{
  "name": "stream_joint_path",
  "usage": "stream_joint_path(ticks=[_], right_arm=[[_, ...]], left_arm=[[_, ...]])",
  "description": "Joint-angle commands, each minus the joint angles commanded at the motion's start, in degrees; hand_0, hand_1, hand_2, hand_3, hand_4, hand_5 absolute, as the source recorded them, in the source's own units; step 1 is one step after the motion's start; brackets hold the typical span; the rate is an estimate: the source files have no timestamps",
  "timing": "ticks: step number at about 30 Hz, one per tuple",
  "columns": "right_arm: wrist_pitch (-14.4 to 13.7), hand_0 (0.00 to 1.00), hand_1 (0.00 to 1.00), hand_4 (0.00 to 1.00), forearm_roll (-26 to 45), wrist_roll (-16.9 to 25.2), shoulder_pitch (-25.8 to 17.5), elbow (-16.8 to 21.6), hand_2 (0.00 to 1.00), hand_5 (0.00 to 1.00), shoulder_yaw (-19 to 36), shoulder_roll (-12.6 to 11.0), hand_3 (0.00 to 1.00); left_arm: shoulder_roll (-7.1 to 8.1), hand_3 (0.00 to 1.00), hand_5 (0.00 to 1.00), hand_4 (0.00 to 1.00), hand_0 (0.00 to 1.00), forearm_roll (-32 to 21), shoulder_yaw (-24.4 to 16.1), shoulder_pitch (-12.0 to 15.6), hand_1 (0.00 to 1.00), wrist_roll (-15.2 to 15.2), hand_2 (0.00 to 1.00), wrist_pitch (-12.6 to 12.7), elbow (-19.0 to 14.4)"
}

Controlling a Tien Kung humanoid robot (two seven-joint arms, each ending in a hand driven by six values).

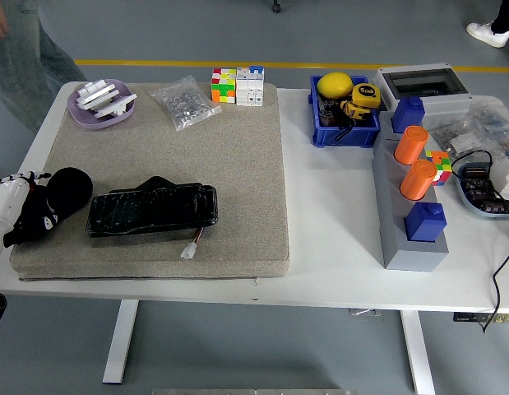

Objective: Pick the rag up,wipe the panel,place it on the desk

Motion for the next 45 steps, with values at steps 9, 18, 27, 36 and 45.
stream_joint_path(ticks=[9, 18, 27, 36, 45], right_arm=[[0.0, 0.541, 0.567, 0.998, 0.0, -0.1, -0.2, 0.0, 0.642, 0.5, -0.2, 0.0, 0.59], [0.0, 0.543, 0.567, 0.998, -0.7, -0.1, -0.3, 0.0, 0.642, 0.498, 0.4, 0.0, 0.589], [-0.3, 0.545, 0.567, 0.998, -0.7, -0.1, -0.5, 0.0, 0.642, 0.497, 0.4, 0.0, 0.588], [-0.9, 0.546, 0.567, 0.998, 1.7, -0.6, -0.8, 0.0, 0.642, 0.494, -2.6, 0.3, 0.588], [-1.0, 0.547, 0.568, 0.998, 4.2, -0.9, -1.1, 0.0, 0.642, 0.492, -6.0, 0.3, 0.587]], left_arm=[[-1.45, 0.85, 0.456, 0.975, 0.924, -4.9, -2.8, 2.4, 0.915, -6.4, 0.878, 2.7, -3.4], [-2.77, 0.657, 0.619, 0.682, 0.722, -26.6, -2.1, 4.1, 0.742, -26.0, 0.735, 8.8, -2.3], [-3.82, 0.64, 0.64, 0.66, 0.601, -48.2, -3.6, 5.0, 0.685, -29.0, 0.699, 8.8, -4.7], [-3.44, 0.606, 0.633, 0.663, 0.494, -53.5, -3.2, 5.9, 0.62, -29.0, 0.641, 8.8, -7.3], [-1.71, 0.586, 0.595, 0.669, 0.485, -55.3, -0.3, 6.2, 0.613, -29.0, 0.619, 7.4, -9.9]])
